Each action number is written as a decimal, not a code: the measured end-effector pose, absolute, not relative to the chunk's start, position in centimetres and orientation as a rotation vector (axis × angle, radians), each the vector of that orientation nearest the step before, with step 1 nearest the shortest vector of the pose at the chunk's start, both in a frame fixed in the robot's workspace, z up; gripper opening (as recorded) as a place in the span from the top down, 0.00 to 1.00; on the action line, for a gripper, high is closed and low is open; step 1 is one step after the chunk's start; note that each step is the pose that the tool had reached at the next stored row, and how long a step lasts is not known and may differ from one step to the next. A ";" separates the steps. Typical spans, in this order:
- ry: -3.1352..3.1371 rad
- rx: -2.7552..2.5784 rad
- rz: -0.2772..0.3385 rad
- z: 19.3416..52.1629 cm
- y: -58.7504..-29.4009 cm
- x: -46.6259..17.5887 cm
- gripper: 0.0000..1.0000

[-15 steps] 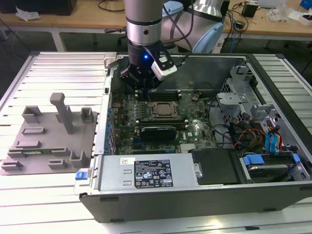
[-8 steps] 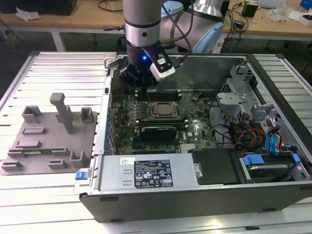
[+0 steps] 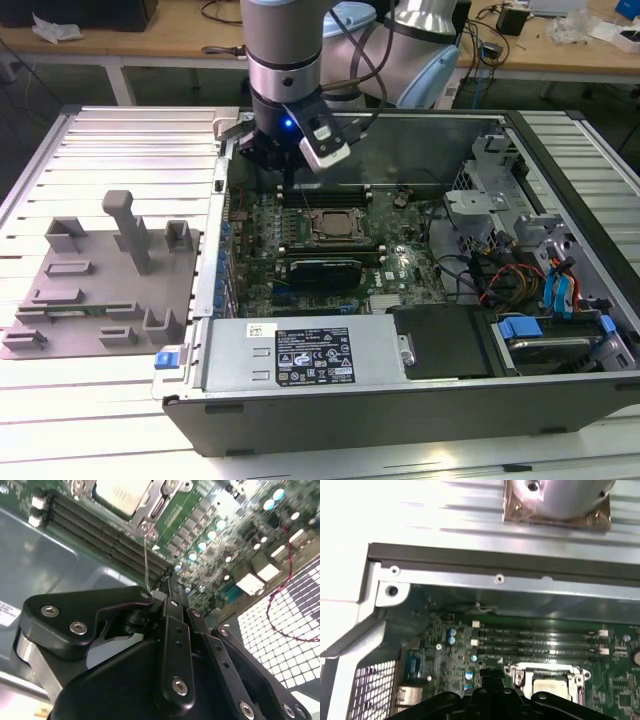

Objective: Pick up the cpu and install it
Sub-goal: 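Install the first cpu locking lever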

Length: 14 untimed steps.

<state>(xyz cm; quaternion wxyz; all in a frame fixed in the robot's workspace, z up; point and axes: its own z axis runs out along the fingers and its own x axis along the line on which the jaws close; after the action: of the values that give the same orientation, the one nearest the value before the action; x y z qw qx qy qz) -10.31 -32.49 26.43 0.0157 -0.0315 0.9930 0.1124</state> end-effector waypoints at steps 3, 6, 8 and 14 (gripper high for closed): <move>3.084 -0.097 0.384 26.3 -32.6 -10.4 0.89; 3.084 -0.097 0.385 26.3 -32.6 -10.4 0.89; 3.084 -0.097 0.386 26.2 -32.6 -10.4 0.89; 3.085 -0.097 0.394 25.6 -32.6 -10.1 0.89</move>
<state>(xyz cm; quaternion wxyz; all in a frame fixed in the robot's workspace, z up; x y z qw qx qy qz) -10.09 -32.58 25.57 0.0151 -0.0311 0.9913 0.1267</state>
